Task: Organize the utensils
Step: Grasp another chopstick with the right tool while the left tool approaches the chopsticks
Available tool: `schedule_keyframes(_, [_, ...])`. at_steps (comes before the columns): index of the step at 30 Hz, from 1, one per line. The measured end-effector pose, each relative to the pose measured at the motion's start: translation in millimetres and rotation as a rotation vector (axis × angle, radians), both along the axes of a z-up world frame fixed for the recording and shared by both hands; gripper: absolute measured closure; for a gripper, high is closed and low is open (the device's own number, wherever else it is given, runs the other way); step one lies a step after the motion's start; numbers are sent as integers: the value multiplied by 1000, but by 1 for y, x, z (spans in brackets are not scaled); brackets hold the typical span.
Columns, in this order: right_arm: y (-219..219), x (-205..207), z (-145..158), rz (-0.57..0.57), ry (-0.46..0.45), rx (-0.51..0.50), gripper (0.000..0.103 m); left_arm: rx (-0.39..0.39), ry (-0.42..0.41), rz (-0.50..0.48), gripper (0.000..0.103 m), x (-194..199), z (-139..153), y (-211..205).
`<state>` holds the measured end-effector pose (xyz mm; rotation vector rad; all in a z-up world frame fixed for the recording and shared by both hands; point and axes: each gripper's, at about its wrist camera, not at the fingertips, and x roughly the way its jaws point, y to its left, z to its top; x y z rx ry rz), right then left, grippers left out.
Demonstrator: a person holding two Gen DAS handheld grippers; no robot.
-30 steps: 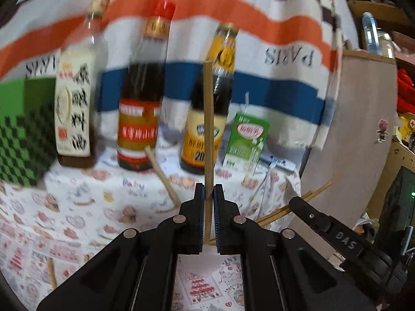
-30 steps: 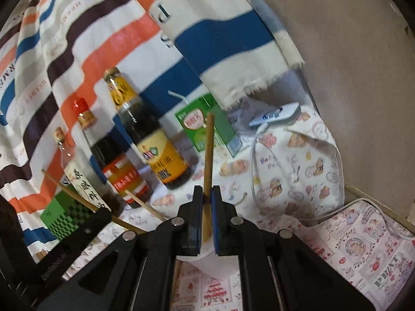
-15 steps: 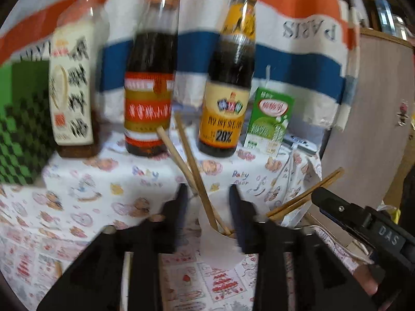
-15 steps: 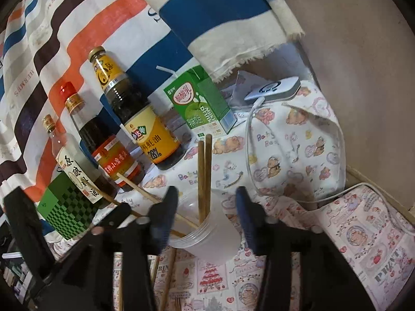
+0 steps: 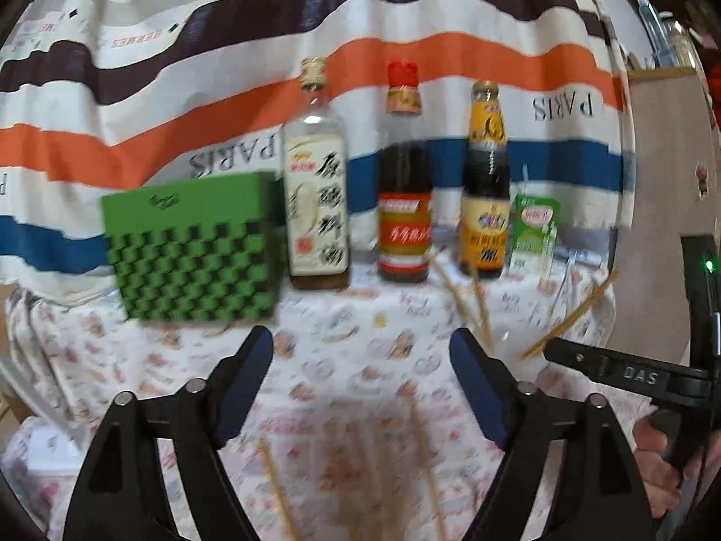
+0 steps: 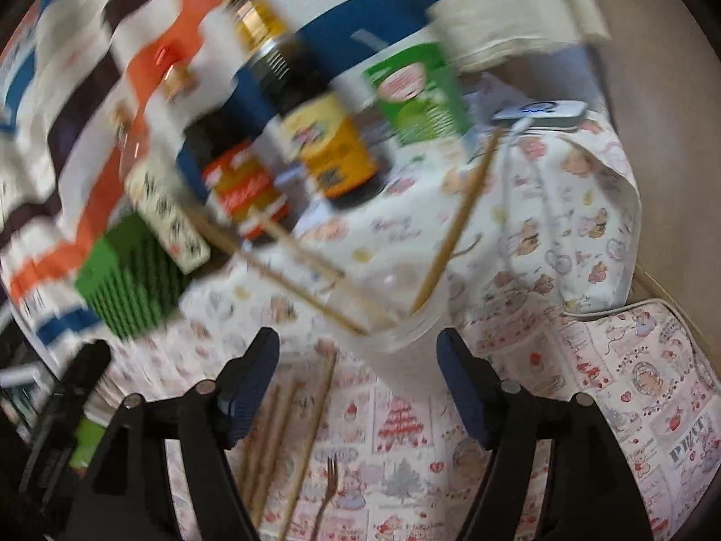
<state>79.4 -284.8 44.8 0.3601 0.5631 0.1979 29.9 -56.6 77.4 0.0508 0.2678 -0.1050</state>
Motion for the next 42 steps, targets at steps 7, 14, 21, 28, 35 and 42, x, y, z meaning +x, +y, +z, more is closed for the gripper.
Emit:
schedule_keyframes(7, [14,7,-21,78,108,31,29,-23,44,26,3,-13,-21,35])
schedule_keyframes(14, [28,9,-34,35,115,-62,29,20,114,118,0,14,-44,52])
schedule_keyframes(21, [40,18,-51,74,180,-105,28,5,195,166,1,31,-63,64])
schedule_keyframes(28, [53,21,-58,130,224,-157,43,-26,215,172,0,32,-62,67])
schedule_keyframes(35, [73,29,-79,250,325,-222,87,-68,135,157,0,12,-39,69])
schedule_keyframes(42, [83,27,-83,239,313,-307,99,-68,178,207,1,25,-45,81])
